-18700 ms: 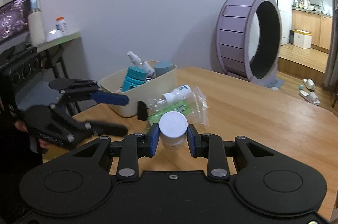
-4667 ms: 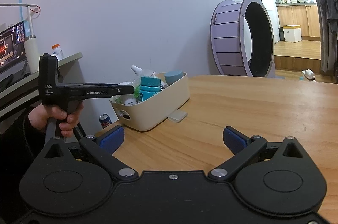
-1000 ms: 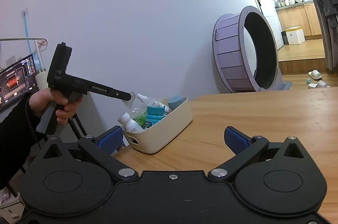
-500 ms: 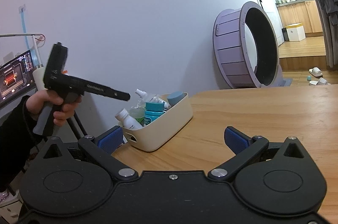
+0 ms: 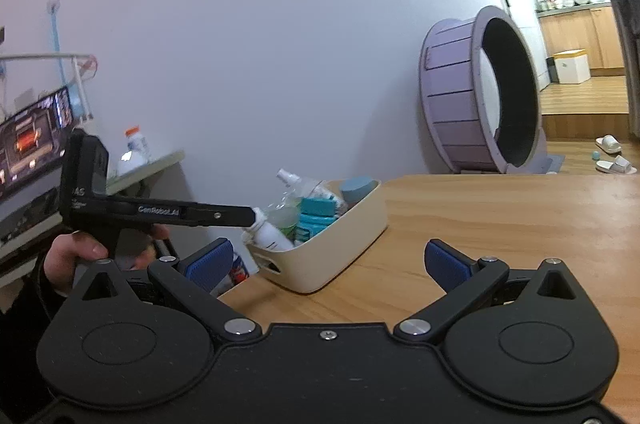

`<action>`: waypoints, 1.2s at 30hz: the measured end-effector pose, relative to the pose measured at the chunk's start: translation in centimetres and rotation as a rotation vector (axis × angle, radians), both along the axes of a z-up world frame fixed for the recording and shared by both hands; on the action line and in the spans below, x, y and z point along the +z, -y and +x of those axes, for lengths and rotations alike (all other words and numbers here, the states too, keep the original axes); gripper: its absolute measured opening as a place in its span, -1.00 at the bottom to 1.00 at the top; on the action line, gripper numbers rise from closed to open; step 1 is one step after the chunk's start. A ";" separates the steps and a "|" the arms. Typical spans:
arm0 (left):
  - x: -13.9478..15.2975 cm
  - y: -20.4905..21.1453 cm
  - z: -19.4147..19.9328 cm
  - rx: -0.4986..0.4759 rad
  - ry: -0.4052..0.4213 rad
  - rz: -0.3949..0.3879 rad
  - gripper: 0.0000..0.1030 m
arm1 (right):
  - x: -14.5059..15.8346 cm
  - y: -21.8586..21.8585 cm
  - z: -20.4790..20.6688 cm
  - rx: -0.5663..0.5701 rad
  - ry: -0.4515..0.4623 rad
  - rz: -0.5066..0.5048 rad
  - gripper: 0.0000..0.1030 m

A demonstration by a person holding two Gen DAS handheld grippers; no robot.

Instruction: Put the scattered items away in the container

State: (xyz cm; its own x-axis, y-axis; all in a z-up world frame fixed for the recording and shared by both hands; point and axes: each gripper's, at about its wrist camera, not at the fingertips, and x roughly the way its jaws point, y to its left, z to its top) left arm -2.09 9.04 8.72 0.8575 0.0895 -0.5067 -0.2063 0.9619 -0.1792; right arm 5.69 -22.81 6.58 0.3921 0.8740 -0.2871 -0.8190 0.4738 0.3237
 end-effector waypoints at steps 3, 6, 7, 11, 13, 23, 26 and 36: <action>0.9 0.1 0.5 0.012 -0.038 0.063 1.00 | 1.1 -1.5 0.3 0.003 -0.013 -0.032 1.00; 1.7 -0.2 1.2 0.031 -0.084 0.118 1.00 | 2.3 -2.8 0.8 0.011 -0.021 -0.054 1.00; 2.0 -0.5 1.4 0.040 -0.094 0.125 1.00 | 2.8 -3.2 1.0 0.015 -0.015 -0.055 1.00; 1.8 -1.6 1.2 0.043 -0.116 0.100 1.00 | 3.7 -4.9 1.5 0.019 0.015 -0.093 1.00; 1.1 -2.0 1.0 0.048 -0.140 0.104 1.00 | 3.8 -6.0 2.0 0.020 0.006 -0.120 1.00; -1.1 -2.0 -0.7 0.063 -0.182 0.122 1.00 | 3.0 -10.9 2.1 0.099 0.069 -0.197 1.00; -1.5 -1.7 -0.8 0.043 -0.191 0.119 1.00 | 3.0 -11.3 1.9 0.107 0.076 -0.199 1.00; -1.7 -2.0 -1.1 0.036 -0.196 0.106 1.00 | 3.2 -12.4 1.2 0.137 0.102 -0.264 1.00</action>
